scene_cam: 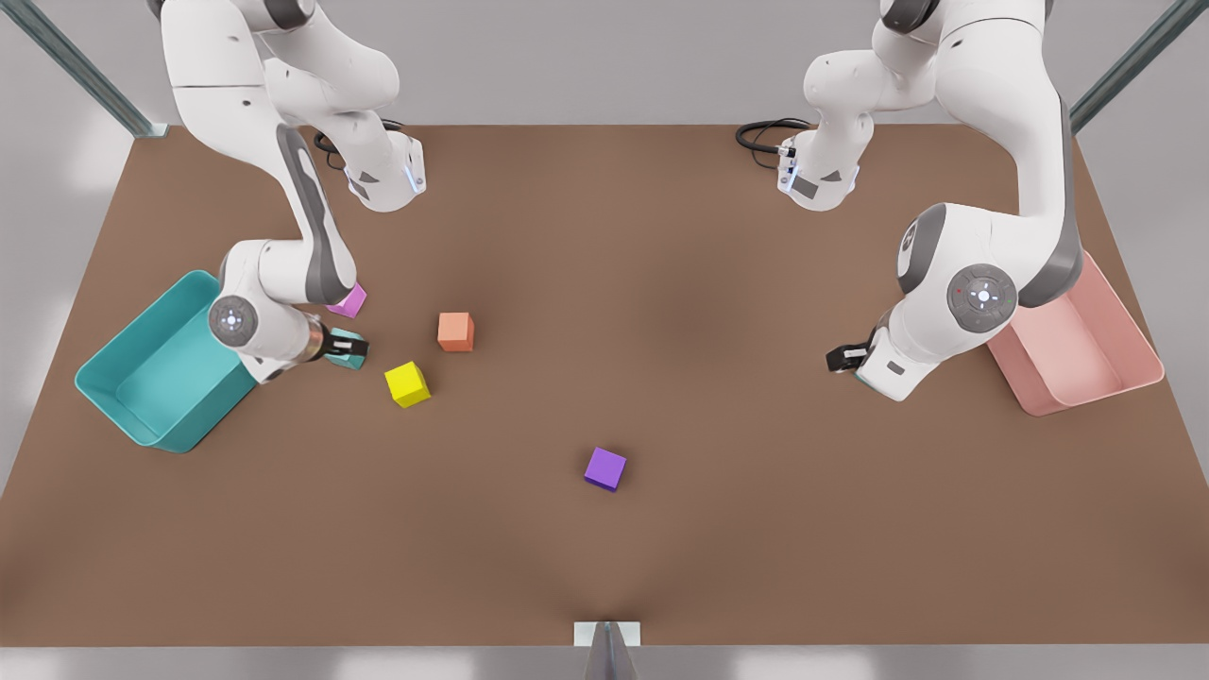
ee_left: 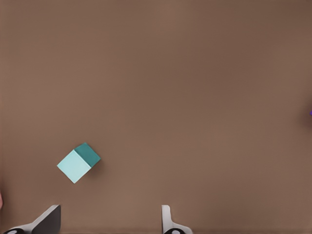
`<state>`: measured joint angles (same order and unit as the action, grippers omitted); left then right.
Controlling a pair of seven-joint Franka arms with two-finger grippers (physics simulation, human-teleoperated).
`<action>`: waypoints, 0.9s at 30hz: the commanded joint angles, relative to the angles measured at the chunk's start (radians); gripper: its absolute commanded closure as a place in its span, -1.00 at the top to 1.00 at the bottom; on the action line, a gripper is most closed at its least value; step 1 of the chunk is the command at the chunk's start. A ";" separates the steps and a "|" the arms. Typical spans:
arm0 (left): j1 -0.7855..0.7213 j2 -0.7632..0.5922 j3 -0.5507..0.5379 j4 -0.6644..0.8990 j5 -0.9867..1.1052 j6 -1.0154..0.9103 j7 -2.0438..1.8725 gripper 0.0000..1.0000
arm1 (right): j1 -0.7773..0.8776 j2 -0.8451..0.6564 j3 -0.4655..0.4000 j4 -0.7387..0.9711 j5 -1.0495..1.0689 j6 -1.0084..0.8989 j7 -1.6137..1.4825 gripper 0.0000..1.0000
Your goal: Stack the two blue cubes on top of each other
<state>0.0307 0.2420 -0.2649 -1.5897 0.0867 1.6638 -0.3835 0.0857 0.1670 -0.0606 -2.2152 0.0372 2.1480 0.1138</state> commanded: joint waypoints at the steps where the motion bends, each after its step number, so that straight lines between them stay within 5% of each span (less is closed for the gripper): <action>1: 0.000 -0.001 -0.001 0.000 0.001 -0.007 -0.028 1.00 | -0.009 -0.003 -0.001 -0.029 0.015 0.214 0.078 1.00; 27: -0.002 -0.001 -0.002 0.000 0.001 -0.030 -0.029 1.00 | -0.080 0.132 0.002 -0.204 0.052 0.402 0.072 1.00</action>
<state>0.0291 0.2419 -0.2664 -1.5897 0.0867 1.6349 -0.4056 0.0060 0.2926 -0.0585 -2.4198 0.0744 2.5082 0.1756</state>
